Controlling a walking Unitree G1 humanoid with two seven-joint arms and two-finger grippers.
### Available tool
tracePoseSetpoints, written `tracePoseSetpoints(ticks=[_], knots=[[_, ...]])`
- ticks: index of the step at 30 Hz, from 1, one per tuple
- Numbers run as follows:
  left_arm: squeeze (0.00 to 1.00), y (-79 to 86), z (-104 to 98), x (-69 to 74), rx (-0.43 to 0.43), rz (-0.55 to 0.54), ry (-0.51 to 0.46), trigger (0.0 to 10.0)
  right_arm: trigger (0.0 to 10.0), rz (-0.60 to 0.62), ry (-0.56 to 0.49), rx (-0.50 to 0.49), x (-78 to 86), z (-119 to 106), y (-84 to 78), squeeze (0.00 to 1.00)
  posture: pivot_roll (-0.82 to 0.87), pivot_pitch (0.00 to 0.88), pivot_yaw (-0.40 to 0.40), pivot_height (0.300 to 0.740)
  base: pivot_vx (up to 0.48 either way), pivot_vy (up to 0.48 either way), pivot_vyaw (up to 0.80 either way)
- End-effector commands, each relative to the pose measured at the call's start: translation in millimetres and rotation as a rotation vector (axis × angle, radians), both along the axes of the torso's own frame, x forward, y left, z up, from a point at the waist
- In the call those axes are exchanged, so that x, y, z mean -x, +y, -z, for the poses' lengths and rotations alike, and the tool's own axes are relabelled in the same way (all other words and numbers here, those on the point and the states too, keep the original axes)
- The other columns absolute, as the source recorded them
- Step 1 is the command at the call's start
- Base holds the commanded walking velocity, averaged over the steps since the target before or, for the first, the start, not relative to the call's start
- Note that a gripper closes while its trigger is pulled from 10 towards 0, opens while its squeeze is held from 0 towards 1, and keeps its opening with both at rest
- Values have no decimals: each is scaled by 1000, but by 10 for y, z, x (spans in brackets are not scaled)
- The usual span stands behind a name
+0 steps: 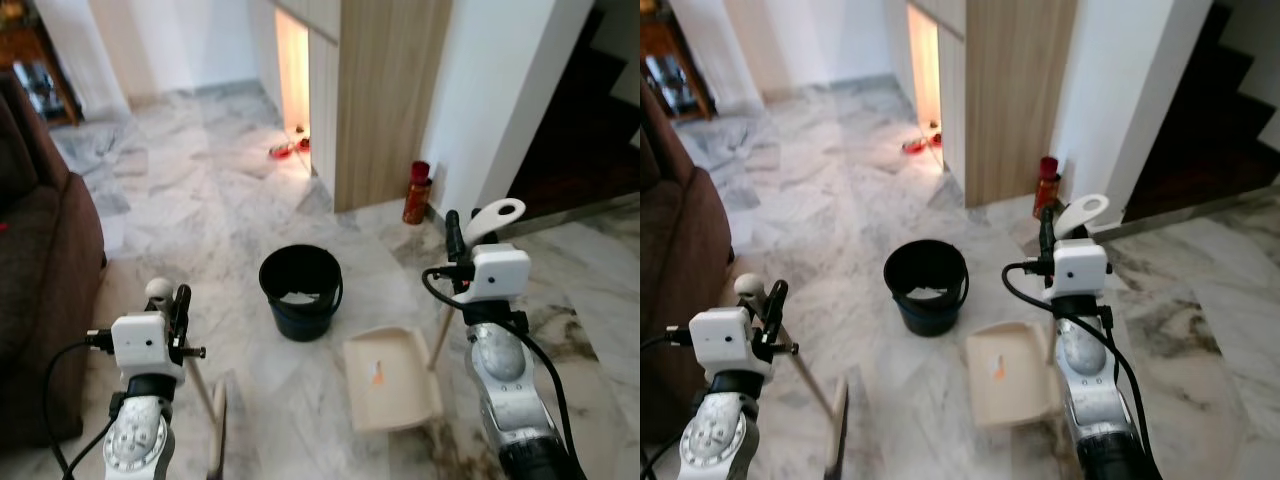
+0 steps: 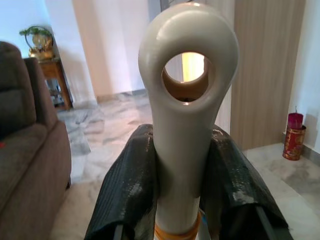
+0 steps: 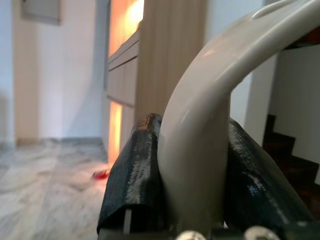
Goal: Sweep floor
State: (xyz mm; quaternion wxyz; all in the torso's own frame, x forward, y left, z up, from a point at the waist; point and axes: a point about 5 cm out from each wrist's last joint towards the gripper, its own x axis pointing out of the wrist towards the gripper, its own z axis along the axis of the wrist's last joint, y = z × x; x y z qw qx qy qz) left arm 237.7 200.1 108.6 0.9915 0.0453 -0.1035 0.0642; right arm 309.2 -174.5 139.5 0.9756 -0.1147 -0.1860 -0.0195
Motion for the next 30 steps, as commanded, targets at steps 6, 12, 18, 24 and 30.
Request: tracePoseSetpoints(ticks=[6,12,18,24,30], knots=[[0,-1,-100,-23,-11,-4,-53,10000,10000,-31,-37,-4,-45,-162,72,0,93,18,22,740,0,0,-368],[0,9,-106,-27,-10,-11,-55,10000,10000,-47,-26,-5,-53,-153,112,0,96,22,23,740,0,0,-800],[0,15,-111,-27,-14,-14,-53,10000,10000,-49,-20,-4,-56,-147,118,0,101,34,23,740,0,0,-800],[0,43,-103,-53,-65,-32,-36,10000,10000,-46,-19,-4,-69,-166,120,0,96,38,24,740,0,-84,-800],[0,45,-105,-67,-57,-34,-35,10000,10000,-48,-17,-7,-72,-171,147,0,95,44,24,740,0,-369,-800]])
